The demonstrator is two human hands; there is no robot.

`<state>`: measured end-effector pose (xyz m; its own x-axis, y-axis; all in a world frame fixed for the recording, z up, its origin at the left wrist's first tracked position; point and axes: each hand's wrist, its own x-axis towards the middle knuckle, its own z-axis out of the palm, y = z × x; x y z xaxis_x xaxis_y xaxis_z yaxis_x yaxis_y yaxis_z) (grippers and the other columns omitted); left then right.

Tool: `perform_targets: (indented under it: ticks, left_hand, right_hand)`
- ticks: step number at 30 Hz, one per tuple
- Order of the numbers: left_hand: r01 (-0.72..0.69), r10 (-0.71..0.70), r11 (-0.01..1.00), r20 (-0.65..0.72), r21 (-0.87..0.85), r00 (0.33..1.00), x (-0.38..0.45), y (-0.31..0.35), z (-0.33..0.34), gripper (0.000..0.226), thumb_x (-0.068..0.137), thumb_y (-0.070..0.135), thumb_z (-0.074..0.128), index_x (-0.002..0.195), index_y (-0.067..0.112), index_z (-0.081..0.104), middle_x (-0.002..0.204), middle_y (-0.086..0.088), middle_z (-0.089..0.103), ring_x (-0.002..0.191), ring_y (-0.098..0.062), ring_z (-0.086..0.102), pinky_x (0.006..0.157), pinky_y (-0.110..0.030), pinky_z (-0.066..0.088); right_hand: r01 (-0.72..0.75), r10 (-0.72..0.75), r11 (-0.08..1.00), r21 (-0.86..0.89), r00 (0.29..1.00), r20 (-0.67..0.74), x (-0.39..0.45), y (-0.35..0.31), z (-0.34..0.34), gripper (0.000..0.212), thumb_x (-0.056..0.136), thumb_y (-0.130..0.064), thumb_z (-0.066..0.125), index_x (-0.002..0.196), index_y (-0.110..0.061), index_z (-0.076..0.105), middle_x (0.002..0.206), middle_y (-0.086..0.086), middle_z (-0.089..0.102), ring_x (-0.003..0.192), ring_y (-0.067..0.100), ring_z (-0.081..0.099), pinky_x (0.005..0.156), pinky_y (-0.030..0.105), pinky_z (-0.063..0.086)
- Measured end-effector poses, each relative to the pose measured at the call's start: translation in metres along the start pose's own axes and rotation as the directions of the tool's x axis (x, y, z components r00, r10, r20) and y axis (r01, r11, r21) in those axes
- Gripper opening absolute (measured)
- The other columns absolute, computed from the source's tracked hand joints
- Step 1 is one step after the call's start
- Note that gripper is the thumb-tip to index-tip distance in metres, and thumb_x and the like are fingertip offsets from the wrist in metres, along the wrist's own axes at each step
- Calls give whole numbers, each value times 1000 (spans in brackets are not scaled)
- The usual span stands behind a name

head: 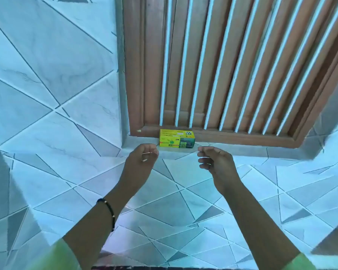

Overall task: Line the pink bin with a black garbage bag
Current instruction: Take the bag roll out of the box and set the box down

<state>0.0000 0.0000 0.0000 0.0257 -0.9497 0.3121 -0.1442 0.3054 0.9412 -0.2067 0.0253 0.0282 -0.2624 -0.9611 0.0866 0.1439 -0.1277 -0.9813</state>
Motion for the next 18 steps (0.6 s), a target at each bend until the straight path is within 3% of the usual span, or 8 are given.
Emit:
perform_targets:
  ticks: [5, 9, 11, 13, 16, 18]
  left_hand:
    - [171, -169, 985, -85, 21, 982, 62, -23, 43, 34, 88, 20, 60, 120, 11, 55, 121, 0, 59, 112, -15, 57, 97, -26, 41]
    - [240, -228, 968, -140, 77, 964, 92, -40, 61, 47, 88, 21, 61, 131, 8, 47, 137, -4, 51, 126, -18, 49, 107, -31, 36]
    - [247, -230, 962, -146, 115, 962, 101, -44, 65, 38, 88, 21, 60, 124, 12, 52, 128, -2, 56, 124, -19, 51, 104, -30, 38]
    - [218, -200, 963, -121, 159, 972, 108, -48, 69, 19, 87, 20, 60, 106, 24, 58, 110, 5, 63, 113, -19, 58, 99, -30, 42]
    - [141, -125, 967, -90, 213, 988, 110, -54, 73, 24, 83, 22, 60, 106, 30, 59, 104, 5, 70, 101, -18, 63, 97, -36, 46]
    - [124, -104, 968, -97, 220, 990, 108, -53, 76, 25, 83, 20, 62, 106, 29, 59, 104, 6, 70, 101, -17, 64, 96, -35, 47]
  right_hand:
    - [-132, 129, 986, -98, 991, -37, 82, 17, -9, 14, 88, -5, 55, 82, -11, 65, 83, 6, 61, 75, 19, 54, 73, 28, 47]
    - [-148, 138, 979, -141, 987, -80, 125, 31, -9, 13, 85, -3, 56, 76, -11, 61, 69, 1, 51, 65, 17, 45, 66, 26, 40]
    - [-174, 162, 974, -147, 983, -89, 139, 39, -9, 8, 85, -4, 56, 83, -10, 60, 68, 1, 50, 62, 15, 44, 59, 25, 36]
    - [-199, 192, 972, -124, 979, -72, 150, 47, -7, 10, 85, -4, 55, 85, -11, 61, 72, 1, 54, 63, 13, 46, 60, 23, 36]
    - [-179, 177, 973, -144, 984, -30, 154, 52, -2, 20, 88, -2, 52, 95, -12, 68, 85, 1, 65, 74, 12, 54, 73, 24, 41]
    - [-143, 143, 979, -146, 990, -11, 150, 51, 2, 25, 89, 0, 52, 89, -19, 68, 88, -2, 67, 81, 12, 57, 83, 27, 43]
